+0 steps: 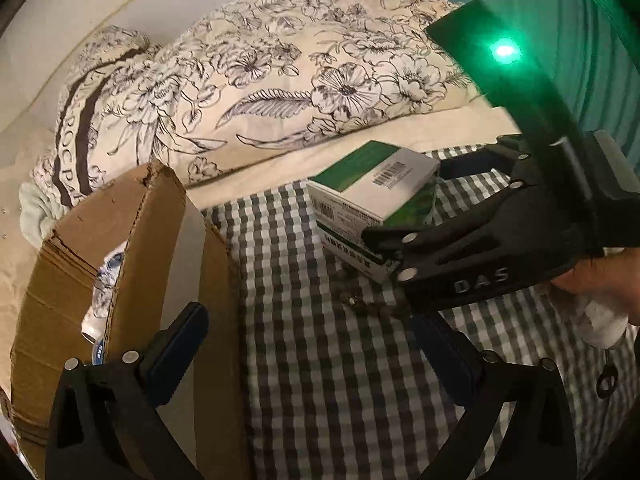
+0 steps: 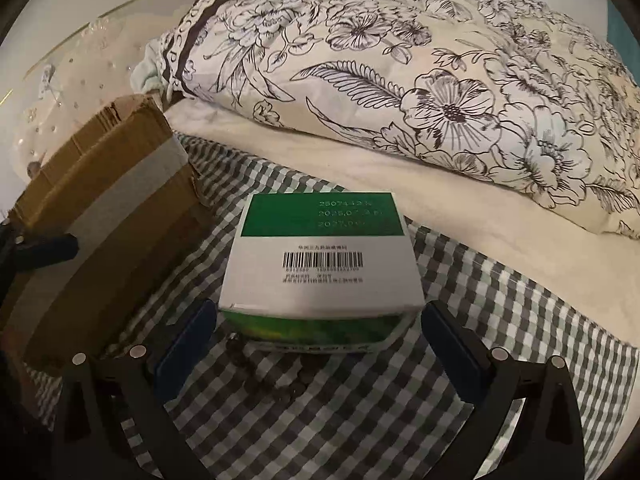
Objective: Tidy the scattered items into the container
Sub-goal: 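Close the right tool on the green medicine box and lift it, then lower the left tool onto the bead bracelet and close on it while the right tool holds the box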
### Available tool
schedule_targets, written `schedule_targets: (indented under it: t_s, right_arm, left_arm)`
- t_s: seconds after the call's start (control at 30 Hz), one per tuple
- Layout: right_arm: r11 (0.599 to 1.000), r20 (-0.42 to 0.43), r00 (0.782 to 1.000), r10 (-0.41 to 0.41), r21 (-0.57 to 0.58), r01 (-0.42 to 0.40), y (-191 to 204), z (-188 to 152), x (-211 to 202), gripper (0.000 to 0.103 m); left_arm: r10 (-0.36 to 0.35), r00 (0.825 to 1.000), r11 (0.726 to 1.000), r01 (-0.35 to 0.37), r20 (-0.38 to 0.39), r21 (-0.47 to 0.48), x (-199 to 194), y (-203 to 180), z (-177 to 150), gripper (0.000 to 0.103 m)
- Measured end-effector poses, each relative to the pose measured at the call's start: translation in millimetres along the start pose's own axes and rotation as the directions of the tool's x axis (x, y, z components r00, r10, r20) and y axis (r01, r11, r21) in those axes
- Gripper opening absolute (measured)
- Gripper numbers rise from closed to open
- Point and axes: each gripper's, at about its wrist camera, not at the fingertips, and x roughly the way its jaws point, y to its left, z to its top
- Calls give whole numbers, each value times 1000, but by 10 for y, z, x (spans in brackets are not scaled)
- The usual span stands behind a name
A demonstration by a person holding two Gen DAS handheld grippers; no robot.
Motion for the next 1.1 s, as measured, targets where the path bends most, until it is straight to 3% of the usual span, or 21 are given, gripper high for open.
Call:
schedule_targets:
  t_s: [0.13,0.2,0.33,0.6,0.73,0.9,1.03,1.1]
  right_arm:
    - [999,-28,999,-29,26,30,-48,67,140,102]
    - [998,-15,1000,-9,59,10,-89,71,140,92]
    - [992,2,1000,-18,123,17,-191,50,66,92]
    - [980,84,989,-118,173,102,-415,21,-350,91]
    - [972,113,981,-159,191,136,-497,5,-553,91]
    - [962,153,965,-214,205,181,-537,-46,-777,91]
    - [956,172,957,-235,220,195,-550,-109,-894,91]
    - [953,184,953,-241,232,196,-553,-136,-951,91]
  left_arm:
    - [-46,998,999,45,36,12,1,-93,28,103]
    - [-46,997,998,44,57,45,0,-208,30,103]
    - [-50,999,995,49,14,83,202,-350,3,103]
    - [-83,997,996,83,-10,-21,615,-373,49,103]
    - [-135,990,990,133,-43,-50,797,-418,43,103]
    - [-113,990,993,110,-83,-49,1044,-500,-15,103]
    - [-170,983,975,158,-74,-154,1148,-390,-50,103]
    - [-164,984,975,152,-65,-163,1162,-397,-60,103]
